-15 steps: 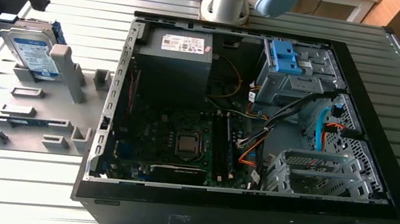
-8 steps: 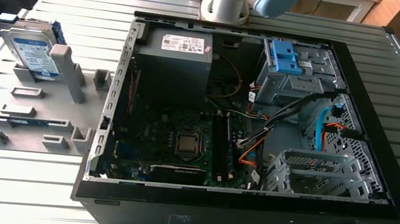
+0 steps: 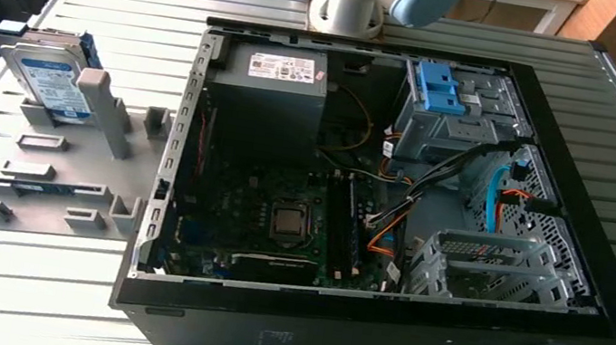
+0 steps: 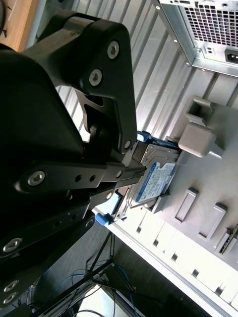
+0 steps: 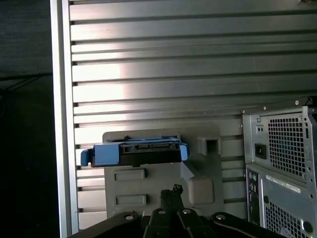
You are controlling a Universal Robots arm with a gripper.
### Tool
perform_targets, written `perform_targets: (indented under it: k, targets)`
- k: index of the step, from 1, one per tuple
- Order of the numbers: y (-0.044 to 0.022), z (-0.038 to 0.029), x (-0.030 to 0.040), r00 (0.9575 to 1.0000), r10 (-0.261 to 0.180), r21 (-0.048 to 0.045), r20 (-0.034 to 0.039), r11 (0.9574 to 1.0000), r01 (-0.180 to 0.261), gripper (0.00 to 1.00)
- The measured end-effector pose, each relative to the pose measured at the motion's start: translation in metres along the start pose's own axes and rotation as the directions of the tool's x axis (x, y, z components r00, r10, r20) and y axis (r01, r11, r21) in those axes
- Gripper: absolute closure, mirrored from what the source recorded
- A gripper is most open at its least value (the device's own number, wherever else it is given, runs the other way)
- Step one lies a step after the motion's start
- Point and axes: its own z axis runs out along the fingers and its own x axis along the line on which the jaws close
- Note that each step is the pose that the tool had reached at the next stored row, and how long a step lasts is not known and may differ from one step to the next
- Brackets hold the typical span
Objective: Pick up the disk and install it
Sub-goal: 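Reach for the disk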
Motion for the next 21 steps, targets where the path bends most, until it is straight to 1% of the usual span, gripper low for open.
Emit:
perform_targets:
  k: [2,3,5,8,10,12,14,17,19,21]
  targets:
    - [0.0,0.0001,0.0005,1.0,0.0,0.0,0.0001,1.0,0.0,0.89]
    - [0.0,0.0,0.0021,1.0,0.0,0.0,0.0001,1.0,0.0,0.89]
    - [0.0004,-0.0001,0.01,1.0,0.0,0.0,0.0001,1.0,0.0,0.89]
    - [0.0028,0.0001,0.0204,1.0,0.001,-0.0001,0.0,1.0,-0.001,0.89]
    - [0.0048,0.0005,0.025,1.0,0.001,0.0001,-0.0022,1.0,-0.001,0.89]
    - [0.0076,0.0019,0.0289,1.0,0.001,0.0004,-0.0075,1.0,-0.001,0.89]
    - [0.0107,0.004,0.0338,0.9999,0.001,0.0009,-0.0105,1.0,-0.001,0.89]
    - [0.0158,0.0083,0.0446,0.9999,0.001,0.0023,-0.0107,1.0,-0.001,0.89]
    - [0.0183,0.01,0.0508,0.9999,0.001,0.0026,-0.0108,1.0,-0.001,0.89]
    - [0.0186,0.0103,0.0526,0.9999,0.001,0.0026,-0.0107,1.0,-0.001,0.89]
